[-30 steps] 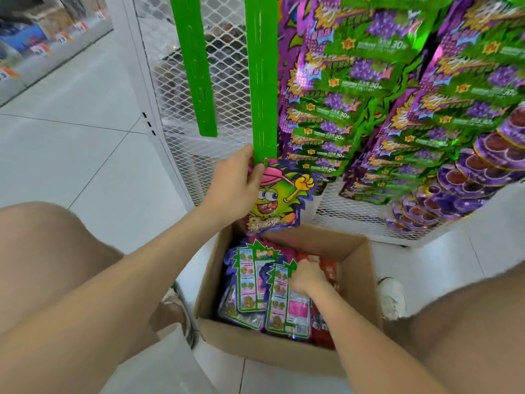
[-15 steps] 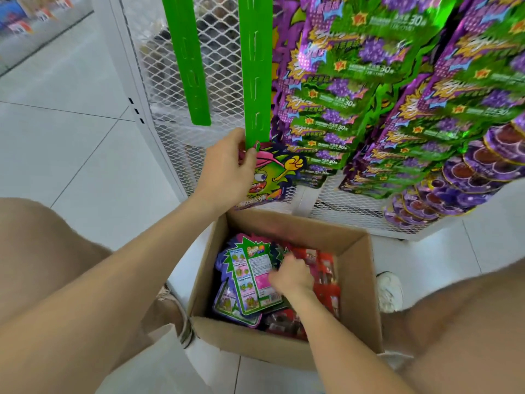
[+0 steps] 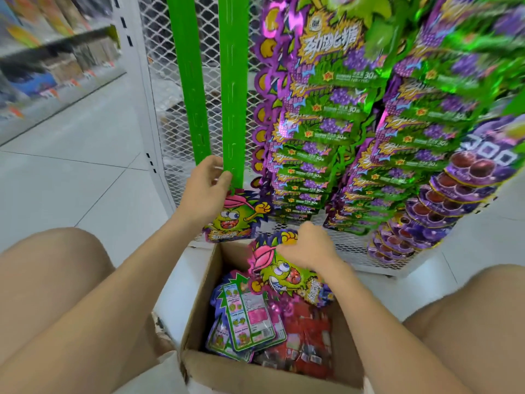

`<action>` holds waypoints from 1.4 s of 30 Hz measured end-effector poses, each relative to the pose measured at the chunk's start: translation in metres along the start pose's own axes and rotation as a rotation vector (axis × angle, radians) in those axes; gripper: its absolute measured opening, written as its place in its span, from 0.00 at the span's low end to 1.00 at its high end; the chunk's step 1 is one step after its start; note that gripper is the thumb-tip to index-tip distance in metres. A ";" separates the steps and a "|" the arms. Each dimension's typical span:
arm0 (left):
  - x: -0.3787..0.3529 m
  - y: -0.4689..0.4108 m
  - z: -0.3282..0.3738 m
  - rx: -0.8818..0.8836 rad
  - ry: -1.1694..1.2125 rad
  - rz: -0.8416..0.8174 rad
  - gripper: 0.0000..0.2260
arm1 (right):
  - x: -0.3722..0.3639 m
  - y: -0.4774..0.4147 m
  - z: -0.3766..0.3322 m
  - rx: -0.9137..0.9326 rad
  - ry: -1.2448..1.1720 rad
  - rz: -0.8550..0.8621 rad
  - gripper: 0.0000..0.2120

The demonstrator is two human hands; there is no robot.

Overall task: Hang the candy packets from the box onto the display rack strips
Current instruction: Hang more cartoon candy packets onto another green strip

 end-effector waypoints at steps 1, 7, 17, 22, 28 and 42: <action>0.001 0.000 0.000 0.013 0.013 -0.005 0.10 | 0.014 0.004 -0.012 0.080 0.018 0.008 0.27; 0.005 -0.001 0.008 0.052 0.003 -0.051 0.12 | 0.085 0.028 -0.084 0.558 -0.172 0.030 0.23; 0.000 -0.004 0.018 -0.006 0.074 -0.086 0.16 | 0.115 0.007 -0.108 0.418 -0.385 0.258 0.09; 0.000 -0.003 0.024 0.001 0.065 -0.141 0.19 | 0.117 0.012 -0.119 0.389 -0.392 0.326 0.10; 0.002 -0.002 0.018 0.066 0.077 -0.155 0.19 | 0.112 0.016 -0.123 0.384 -0.425 0.320 0.14; 0.009 -0.004 0.005 0.123 0.111 -0.108 0.17 | 0.094 0.023 -0.130 0.545 -0.233 0.070 0.14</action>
Point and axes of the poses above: each hand's wrist, its own y-axis away from the middle knuckle, its own x-axis out of the back of the hand, z = x × y, the point moved 8 cm from there along -y, towards the middle knuckle, and after that the axes turned 4 degrees about -x, right-handed, at the moved point
